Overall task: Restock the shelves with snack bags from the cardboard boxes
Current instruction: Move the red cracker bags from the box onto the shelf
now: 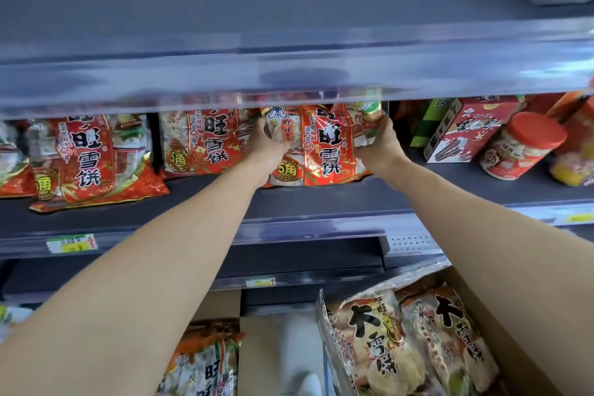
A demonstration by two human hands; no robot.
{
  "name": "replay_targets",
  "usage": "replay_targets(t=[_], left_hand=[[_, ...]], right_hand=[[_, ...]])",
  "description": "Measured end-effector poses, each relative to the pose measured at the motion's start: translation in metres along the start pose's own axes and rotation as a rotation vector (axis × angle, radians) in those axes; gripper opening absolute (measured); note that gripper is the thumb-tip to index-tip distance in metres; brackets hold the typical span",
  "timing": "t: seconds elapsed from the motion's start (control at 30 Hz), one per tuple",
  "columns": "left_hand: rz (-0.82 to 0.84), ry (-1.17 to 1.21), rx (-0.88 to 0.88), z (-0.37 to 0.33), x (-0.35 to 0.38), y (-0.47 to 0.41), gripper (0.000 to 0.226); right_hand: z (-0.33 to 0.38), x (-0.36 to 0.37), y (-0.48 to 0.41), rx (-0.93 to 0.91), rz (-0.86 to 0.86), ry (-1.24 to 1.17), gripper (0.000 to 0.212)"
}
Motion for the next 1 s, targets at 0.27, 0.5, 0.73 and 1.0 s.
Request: replay_targets(t=[0.27,0.5,0.73,1.0], left_hand=[[-0.060,-0.072,0.044,0.004,0.010,0.012,0.077],[-0.106,-0.146,0.041,0.012,0.013,0.024,0.083],[-0.148,-0.196,0.157,0.011,0.016,0.046,0.060],[-0.084,-0.198,0.268,0.010,0.044,0.095,0.044]], right_hand=[[-0.015,0.008,0.010,0.000,0.097,0.149,0.101],[-0.030,0.022,0.024,-0.023,0.217,0.237,0.092],[-0.036,0.017,0.032,-0.066,0.227,0.273,0.085],[-0.045,-0.007,0.059,-0.091,0.207,0.226,0.063]])
Point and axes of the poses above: each hand's wrist, its own y-axis away from the middle knuckle, its own x-axis out of the palm, z = x × y, the point moved 7 cm from there along -y, towards the middle knuckle, and after that the axes turned 4 degrees about -y, right-handed, at the moved point
